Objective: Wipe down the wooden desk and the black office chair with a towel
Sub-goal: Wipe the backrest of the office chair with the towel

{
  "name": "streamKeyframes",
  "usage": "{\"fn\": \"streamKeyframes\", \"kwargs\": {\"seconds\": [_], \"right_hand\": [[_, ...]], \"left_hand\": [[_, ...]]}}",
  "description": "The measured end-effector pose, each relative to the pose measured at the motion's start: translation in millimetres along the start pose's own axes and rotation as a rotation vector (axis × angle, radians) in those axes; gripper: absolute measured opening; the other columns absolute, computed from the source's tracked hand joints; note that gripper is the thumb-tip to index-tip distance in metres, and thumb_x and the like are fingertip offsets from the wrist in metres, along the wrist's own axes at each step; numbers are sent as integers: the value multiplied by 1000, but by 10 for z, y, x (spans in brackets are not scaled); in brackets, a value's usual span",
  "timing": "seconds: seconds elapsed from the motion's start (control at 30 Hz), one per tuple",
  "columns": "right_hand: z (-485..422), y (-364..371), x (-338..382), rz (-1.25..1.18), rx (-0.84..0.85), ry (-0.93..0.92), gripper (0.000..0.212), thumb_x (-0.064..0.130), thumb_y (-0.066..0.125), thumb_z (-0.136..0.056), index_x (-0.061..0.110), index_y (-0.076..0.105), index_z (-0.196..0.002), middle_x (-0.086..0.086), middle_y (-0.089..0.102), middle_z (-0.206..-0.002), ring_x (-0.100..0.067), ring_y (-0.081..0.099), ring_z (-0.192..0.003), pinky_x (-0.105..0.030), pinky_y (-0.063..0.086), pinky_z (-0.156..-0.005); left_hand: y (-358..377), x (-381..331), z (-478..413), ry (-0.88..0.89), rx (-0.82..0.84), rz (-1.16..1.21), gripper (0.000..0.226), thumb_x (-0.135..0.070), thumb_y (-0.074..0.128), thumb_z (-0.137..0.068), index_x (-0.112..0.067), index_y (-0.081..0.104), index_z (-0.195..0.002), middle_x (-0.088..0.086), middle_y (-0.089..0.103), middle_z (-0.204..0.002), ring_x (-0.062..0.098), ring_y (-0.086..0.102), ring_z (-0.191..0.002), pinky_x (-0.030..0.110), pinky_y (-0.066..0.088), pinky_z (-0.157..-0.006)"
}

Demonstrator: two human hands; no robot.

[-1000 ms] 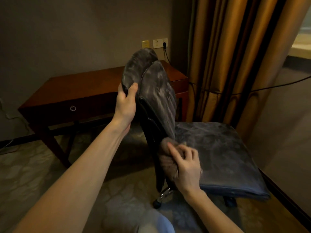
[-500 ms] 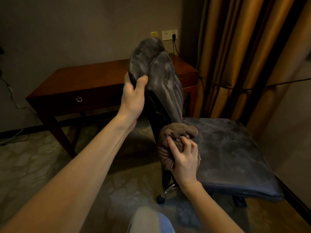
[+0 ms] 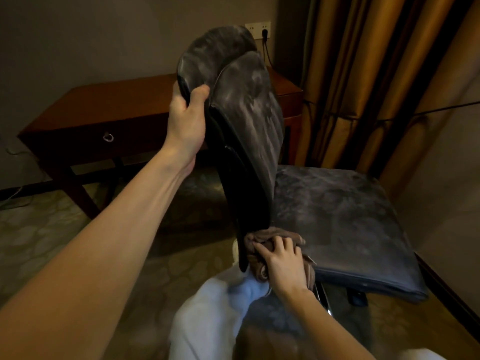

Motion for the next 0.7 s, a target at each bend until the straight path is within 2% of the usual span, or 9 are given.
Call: {"fn": "streamKeyframes", "kwargs": {"seconds": [0.07, 0.13, 0.2, 0.27, 0.33, 0.4, 0.5, 0.6, 0.7], "right_hand": [[60, -36, -88, -59, 111, 55, 57, 45, 55, -99, 46, 35, -152, -5, 39, -144, -32, 36, -132, -47, 38, -106], [141, -230, -163, -105, 65, 117, 66, 45, 58, -96, 47, 29, -155, -4, 40, -140, -30, 39, -127, -44, 42, -101], [253, -528, -176, -95, -65, 123, 80, 37, 74, -82, 44, 37, -153, -5, 46, -130, -32, 48, -116, -45, 50, -85], [321, -827, -199, -150, -291, 155, 88, 25, 83, -74, 40, 44, -151, -8, 49, -126, -33, 50, -112, -44, 53, -75], [313, -1143, -133, -260, -510, 171, 78, 25, 81, -83, 37, 46, -152, -10, 47, -131, -33, 46, -118, -39, 51, -76], [205, -1420, 4, -307, -664, 162, 65, 34, 68, -92, 37, 45, -153, -11, 45, -135, -35, 44, -124, -38, 46, -80], [-35, -1441, 213, -254, -611, 129, 65, 40, 56, -96, 40, 34, -158, -12, 40, -140, -36, 40, -127, -46, 49, -86], [-189, -1071, 334, -149, -466, 79, 81, 32, 72, -92, 37, 28, -160, -14, 37, -141, -37, 37, -124, -51, 54, -82], [-177, -611, 309, -77, -391, 49, 88, 37, 82, -82, 34, 35, -156, -18, 41, -139, -40, 41, -121, -52, 54, -83]], "left_hand": [[4, 2, 4, 3, 20, -26, 22, -29, 52, -106, -28, 51, -128, -5, 64, -126, 11, 63, -117, 26, 53, -94], [20, -4, -6, 27, 52, -43, 14, -31, 50, -107, -30, 53, -120, -5, 63, -124, 11, 63, -116, 26, 52, -91], [-13, 34, -28, 51, 69, -44, 17, -32, 49, -108, -32, 54, -124, -4, 62, -128, 11, 62, -118, 27, 52, -94], [-24, 21, -70, 92, 74, -58, 34, -32, 48, -107, -25, 49, -140, -1, 60, -137, 13, 60, -123, 29, 53, -100], [-60, 25, -94, 110, 60, -85, 42, -32, 49, -107, -19, 46, -147, 0, 59, -139, 14, 59, -125, 30, 52, -102], [-75, 40, -121, 95, 82, -124, 45, -34, 48, -108, -17, 44, -149, 0, 58, -140, 14, 59, -124, 25, 52, -96], [-103, 30, -145, 111, 113, -187, 46, -38, 49, -107, -16, 48, -147, 0, 59, -140, 14, 60, -122, 20, 52, -87], [-166, 37, -158, 131, 85, -202, 45, -37, 50, -107, -15, 49, -146, -2, 60, -134, 11, 60, -118, 16, 51, -81], [-160, 47, -171, 131, 73, -176, 42, -36, 50, -107, -18, 50, -145, -6, 62, -130, 10, 62, -118, 24, 53, -91]]}}
Point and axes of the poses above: each hand's wrist, its own z-axis away from the middle knuckle, its own y-axis out of the palm, x = y × z, the point moved 6 cm from there along -z, towards the middle knuckle
